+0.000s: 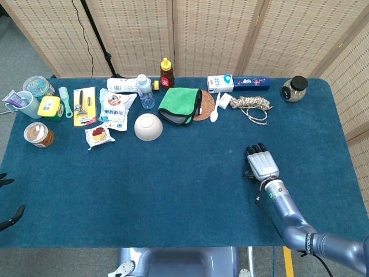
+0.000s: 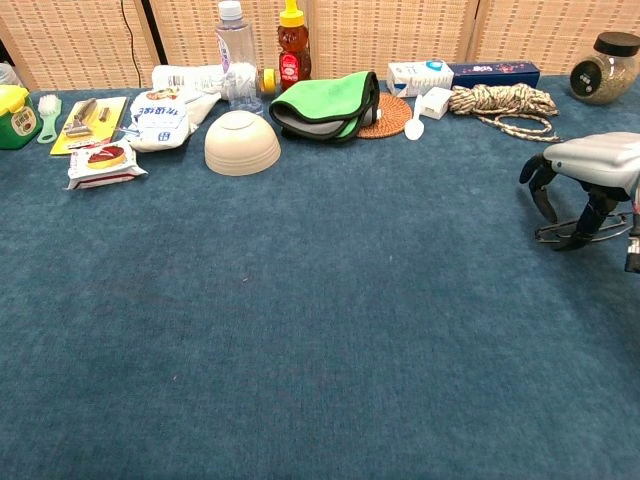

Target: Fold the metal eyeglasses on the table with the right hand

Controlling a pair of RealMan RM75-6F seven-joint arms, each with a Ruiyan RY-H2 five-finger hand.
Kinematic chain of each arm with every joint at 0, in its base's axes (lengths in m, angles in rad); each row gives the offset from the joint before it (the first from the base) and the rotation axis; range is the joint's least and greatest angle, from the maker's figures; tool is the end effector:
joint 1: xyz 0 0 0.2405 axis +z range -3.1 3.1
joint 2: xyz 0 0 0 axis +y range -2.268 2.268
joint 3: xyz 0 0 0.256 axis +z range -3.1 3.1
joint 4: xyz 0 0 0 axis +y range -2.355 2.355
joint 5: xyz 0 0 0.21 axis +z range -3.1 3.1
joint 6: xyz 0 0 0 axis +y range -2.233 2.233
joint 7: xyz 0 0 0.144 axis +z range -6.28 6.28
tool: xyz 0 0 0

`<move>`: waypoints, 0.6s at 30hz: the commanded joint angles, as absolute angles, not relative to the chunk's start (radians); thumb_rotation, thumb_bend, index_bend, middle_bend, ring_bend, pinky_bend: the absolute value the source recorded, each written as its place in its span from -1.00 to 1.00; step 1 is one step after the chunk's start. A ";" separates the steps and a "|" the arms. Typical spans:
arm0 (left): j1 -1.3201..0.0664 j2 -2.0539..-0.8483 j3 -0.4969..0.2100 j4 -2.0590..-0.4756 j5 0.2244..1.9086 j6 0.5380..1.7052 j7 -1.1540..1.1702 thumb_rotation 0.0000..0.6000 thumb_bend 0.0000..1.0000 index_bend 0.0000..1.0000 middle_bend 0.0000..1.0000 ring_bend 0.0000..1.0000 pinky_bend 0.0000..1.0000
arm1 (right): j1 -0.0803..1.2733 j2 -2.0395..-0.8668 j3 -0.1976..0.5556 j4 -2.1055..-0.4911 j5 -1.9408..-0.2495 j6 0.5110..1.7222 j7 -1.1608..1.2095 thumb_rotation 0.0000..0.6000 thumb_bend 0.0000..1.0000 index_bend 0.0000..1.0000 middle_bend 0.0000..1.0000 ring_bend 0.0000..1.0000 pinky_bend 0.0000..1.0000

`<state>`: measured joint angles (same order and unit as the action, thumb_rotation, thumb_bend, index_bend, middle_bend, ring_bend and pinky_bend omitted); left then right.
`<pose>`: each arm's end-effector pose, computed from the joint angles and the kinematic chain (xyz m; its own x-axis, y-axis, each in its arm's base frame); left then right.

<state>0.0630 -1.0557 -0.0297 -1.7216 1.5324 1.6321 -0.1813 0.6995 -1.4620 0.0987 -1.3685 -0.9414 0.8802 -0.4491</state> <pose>-0.3063 0.1305 0.1844 0.1880 -0.0835 0.9786 0.9802 0.0789 -0.1816 -0.2367 -0.3523 0.0112 0.5958 -0.3471 0.7243 -0.8021 -0.2107 0.5589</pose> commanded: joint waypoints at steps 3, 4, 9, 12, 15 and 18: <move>0.064 -1.056 -0.030 -1.721 1.531 1.633 -0.180 0.80 -0.49 -0.48 -0.62 -0.70 -1.00 | 0.698 -1.453 0.098 -1.371 -0.941 0.874 -0.445 1.00 -0.56 -0.15 -0.79 -0.79 -0.92; 0.064 -1.056 -0.030 -1.722 1.531 1.633 -0.180 0.80 -0.49 -0.48 -0.62 -0.70 -1.00 | 0.698 -1.447 0.097 -1.378 -0.936 0.871 -0.448 1.00 -0.56 -0.20 -0.81 -0.81 -0.93; 0.062 -1.057 -0.030 -1.722 1.532 1.631 -0.180 0.80 -0.49 -0.48 -0.62 -0.70 -1.00 | 0.692 -1.408 0.092 -1.431 -0.913 0.884 -0.477 1.00 -0.56 -0.33 -0.87 -0.85 -0.94; 0.062 -1.058 -0.031 -1.722 1.532 1.631 -0.182 0.80 -0.49 -0.48 -0.62 -0.70 -1.00 | 0.681 -1.379 0.087 -1.472 -0.901 0.905 -0.491 1.00 -0.56 -0.34 -0.87 -0.86 -0.94; 0.062 -1.058 -0.031 -1.721 1.532 1.633 -0.183 0.80 -0.49 -0.48 -0.62 -0.70 -1.00 | 0.665 -1.345 0.082 -1.522 -0.899 0.935 -0.498 1.00 -0.56 -0.32 -0.87 -0.86 -0.94; 0.062 -1.058 -0.030 -1.720 1.533 1.632 -0.185 0.80 -0.49 -0.48 -0.62 -0.70 -1.00 | 0.642 -1.310 0.085 -1.576 -0.915 0.983 -0.486 1.00 -0.56 -0.28 -0.84 -0.86 -0.94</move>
<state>0.0622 -1.0576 -0.0306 -1.7198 1.5326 1.6322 -0.1850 0.6612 -1.3365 0.0852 -1.5416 -0.9052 0.9493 -0.4914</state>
